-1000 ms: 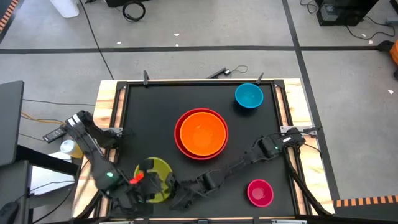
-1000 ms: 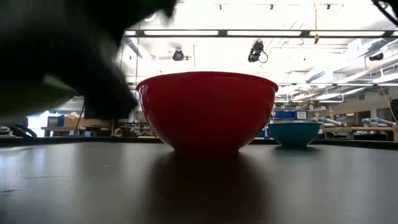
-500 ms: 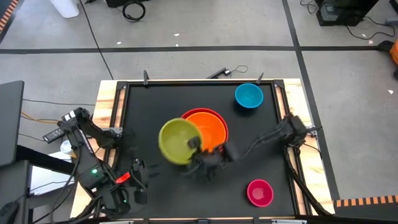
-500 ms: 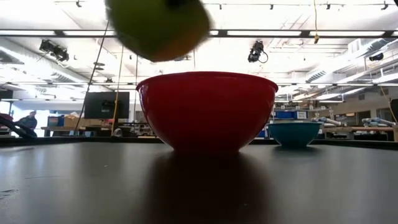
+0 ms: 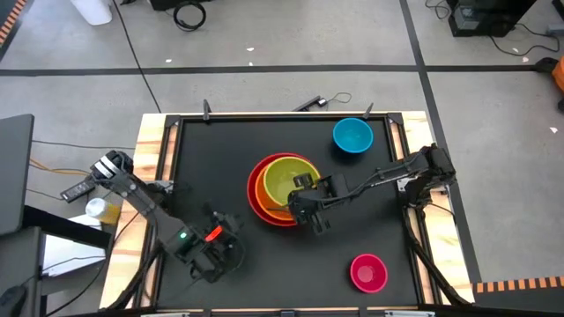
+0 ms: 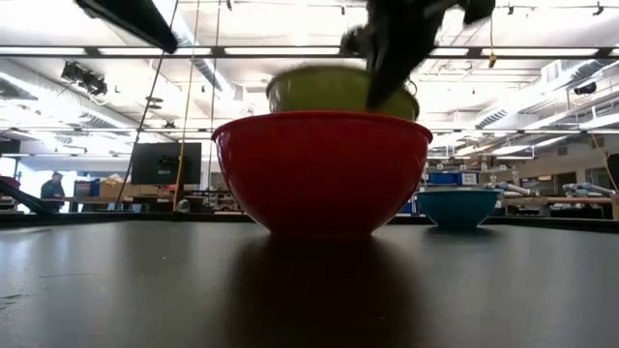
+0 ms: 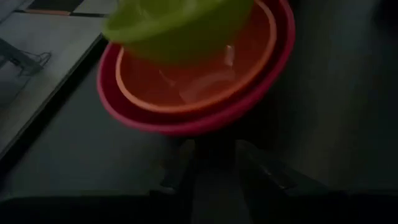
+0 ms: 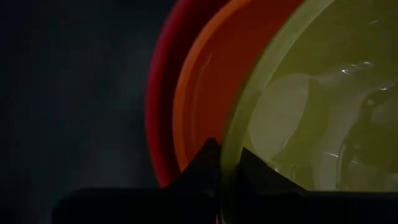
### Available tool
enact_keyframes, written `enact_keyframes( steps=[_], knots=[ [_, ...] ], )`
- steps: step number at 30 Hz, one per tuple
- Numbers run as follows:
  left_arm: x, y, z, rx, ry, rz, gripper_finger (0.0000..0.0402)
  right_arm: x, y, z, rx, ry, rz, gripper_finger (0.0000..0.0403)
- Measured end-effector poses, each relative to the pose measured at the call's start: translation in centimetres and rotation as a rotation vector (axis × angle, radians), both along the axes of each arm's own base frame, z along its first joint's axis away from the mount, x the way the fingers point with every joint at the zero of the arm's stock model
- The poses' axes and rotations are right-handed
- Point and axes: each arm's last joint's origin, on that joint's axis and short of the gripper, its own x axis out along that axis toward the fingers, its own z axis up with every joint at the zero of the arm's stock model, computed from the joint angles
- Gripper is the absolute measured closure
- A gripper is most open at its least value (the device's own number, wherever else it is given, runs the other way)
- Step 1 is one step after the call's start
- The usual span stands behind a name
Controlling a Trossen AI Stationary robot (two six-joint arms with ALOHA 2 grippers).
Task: Nest bowls inside each other
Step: Stack the green bowl on top of the orange bowl, then stack the blue bowl on top of the green bowl
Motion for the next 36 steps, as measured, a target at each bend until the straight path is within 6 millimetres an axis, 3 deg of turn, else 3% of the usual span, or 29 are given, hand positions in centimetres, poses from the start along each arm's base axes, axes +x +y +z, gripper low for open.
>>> enact_keyframes(
  steps=[4, 7, 13, 18, 24, 28, 32, 36],
  knots=[
    [1.4, 0.6, 0.7, 0.018, -0.009, -0.021, 0.0285, 0.1, -0.6, -2.2, 0.016, -0.003, -0.020, 0.0372],
    [2.1, 0.9, 1.7, 0.033, -0.014, -0.034, 0.0282, 0.6, -0.8, -2.3, 0.014, -0.073, -0.077, 0.0329],
    [2.9, 2.0, 1.9, 0.024, -0.027, 0.010, 0.0267, 0.9, -0.3, -0.1, -0.083, -0.165, -0.198, 0.0234],
    [3.3, 2.6, 1.9, 0.001, -0.046, 0.053, 0.0258, -0.9, -1.0, 2.8, -0.257, -0.101, -0.392, 0.0208],
    [3.3, 3.2, 0.4, 0.024, -0.022, 0.072, 0.0257, -5.3, -4.9, 7.5, -0.184, -0.119, -0.593, 0.0216],
    [3.0, 3.9, -1.6, 0.023, 0.017, 0.098, 0.0257, -9.1, -8.8, 8.6, -0.094, -0.166, -0.774, 0.0218],
    [2.6, 4.6, -3.0, 0.010, 0.047, 0.127, 0.0257, -12.0, -12.6, 6.8, -0.122, -0.194, -0.965, 0.0218],
    [2.5, 5.0, -3.6, -0.005, 0.069, 0.143, 0.0257, -13.2, -15.7, 2.8, -0.126, -0.207, -1.065, 0.0218]
  ],
)
